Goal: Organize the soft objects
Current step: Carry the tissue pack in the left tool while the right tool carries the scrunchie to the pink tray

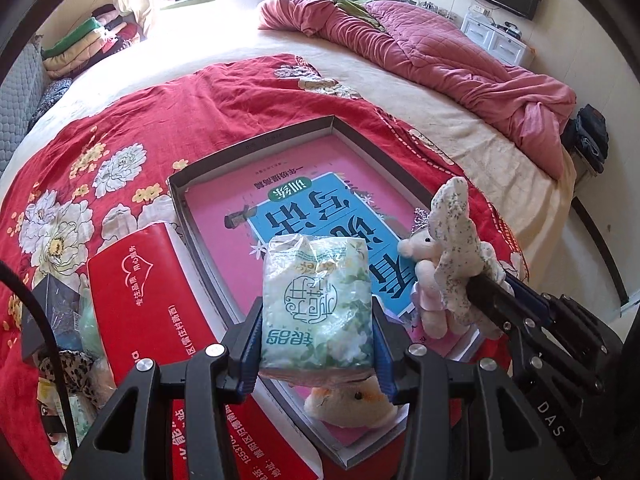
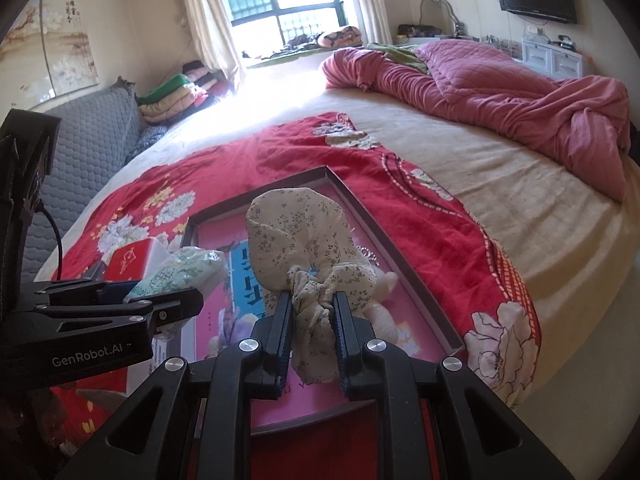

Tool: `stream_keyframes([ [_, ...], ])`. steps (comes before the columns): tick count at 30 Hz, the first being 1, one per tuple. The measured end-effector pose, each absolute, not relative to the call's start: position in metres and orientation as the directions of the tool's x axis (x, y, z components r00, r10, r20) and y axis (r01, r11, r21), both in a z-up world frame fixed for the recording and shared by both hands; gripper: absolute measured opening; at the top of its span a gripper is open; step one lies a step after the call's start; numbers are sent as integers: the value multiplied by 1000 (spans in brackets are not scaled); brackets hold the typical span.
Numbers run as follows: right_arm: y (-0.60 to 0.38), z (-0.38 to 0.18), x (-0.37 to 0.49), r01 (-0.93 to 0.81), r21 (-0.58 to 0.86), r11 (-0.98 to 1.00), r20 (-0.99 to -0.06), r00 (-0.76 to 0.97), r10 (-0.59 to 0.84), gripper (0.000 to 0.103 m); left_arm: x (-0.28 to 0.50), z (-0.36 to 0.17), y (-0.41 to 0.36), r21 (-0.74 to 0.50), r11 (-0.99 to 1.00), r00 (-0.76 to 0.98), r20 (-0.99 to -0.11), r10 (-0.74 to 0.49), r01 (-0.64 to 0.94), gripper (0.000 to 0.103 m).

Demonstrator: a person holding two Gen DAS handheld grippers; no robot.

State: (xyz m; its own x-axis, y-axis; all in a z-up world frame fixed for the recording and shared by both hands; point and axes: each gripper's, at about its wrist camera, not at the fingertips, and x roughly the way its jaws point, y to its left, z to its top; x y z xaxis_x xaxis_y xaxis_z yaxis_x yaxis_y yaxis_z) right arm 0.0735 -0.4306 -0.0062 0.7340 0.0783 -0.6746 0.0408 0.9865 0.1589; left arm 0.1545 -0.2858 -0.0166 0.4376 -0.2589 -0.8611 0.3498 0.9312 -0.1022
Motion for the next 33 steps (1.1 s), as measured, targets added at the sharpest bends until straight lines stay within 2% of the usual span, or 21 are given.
stream_keyframes([
  [12,-430,-30,82,27,182,983,-728,675,116,24,163,-33,-288,-130,930,392,-880,-268,345,47],
  [17,-429,-31,83,22,189,982,-732,669,127,31,165,-34,-291,-116,930,393,-883,-258,350,48],
  [23,-433,-25,79,40,198,979,-708,697,115,35,165,-35,-292,-109,928,386,-887,-252,355,48],
  [25,-436,-22,78,48,208,977,-694,712,112,41,164,-35,-293,-100,928,386,-889,-245,359,49],
  [33,-440,-14,74,61,230,971,-660,744,109,43,161,-37,-297,-71,923,380,-898,-224,377,51],
])
